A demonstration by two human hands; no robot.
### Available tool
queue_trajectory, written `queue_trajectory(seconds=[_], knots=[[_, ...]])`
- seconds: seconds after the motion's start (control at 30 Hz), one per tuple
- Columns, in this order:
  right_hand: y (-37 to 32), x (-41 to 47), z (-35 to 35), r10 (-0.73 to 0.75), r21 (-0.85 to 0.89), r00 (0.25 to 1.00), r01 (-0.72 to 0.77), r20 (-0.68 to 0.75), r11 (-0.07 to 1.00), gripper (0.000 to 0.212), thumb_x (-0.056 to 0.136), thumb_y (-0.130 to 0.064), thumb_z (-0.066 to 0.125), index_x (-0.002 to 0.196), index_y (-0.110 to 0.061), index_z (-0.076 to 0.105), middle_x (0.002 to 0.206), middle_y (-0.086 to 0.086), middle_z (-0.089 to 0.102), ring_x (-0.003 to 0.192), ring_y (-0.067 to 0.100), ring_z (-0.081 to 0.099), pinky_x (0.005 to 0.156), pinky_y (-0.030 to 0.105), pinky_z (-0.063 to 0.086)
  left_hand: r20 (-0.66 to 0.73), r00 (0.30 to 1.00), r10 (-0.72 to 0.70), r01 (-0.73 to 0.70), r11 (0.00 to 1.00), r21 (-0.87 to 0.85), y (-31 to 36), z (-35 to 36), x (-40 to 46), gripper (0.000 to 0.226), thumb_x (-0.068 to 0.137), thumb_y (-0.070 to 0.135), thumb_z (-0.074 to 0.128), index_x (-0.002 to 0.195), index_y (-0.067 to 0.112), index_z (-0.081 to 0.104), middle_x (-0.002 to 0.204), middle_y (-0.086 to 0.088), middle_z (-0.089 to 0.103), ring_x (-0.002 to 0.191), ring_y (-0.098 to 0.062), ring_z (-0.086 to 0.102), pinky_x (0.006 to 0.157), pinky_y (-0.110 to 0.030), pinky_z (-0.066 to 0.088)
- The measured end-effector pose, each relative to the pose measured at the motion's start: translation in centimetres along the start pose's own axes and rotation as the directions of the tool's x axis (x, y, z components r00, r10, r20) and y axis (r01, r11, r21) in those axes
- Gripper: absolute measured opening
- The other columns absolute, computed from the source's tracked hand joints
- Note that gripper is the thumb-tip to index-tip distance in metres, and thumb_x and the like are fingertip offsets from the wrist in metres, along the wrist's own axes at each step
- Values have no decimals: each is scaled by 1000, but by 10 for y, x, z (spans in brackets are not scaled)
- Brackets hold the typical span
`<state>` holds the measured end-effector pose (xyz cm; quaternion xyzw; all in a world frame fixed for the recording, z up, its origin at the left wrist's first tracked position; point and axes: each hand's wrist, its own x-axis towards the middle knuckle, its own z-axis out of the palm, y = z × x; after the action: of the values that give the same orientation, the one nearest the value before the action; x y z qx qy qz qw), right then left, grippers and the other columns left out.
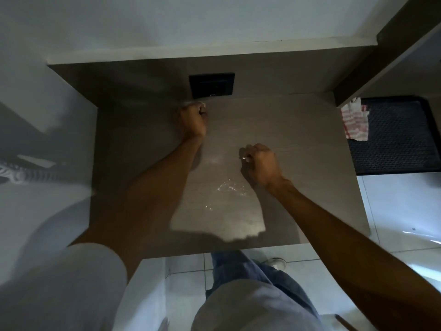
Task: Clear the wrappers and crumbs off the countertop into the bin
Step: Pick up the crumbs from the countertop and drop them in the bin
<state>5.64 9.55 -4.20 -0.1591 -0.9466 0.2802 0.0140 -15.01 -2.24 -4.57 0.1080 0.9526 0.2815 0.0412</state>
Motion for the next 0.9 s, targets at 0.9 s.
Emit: queue_trajectory(seconds=[0.9], knots=[[46, -230, -54, 147, 521, 952, -273, 270, 808, 34, 87, 4, 67, 98, -26, 79, 97, -3, 78, 88, 20, 75, 82, 32, 62, 521, 852, -60, 457, 573, -681, 20, -9, -333, 24, 84, -20, 65, 92, -1, 78, 69, -4, 80, 64, -16, 75, 64, -22, 63]])
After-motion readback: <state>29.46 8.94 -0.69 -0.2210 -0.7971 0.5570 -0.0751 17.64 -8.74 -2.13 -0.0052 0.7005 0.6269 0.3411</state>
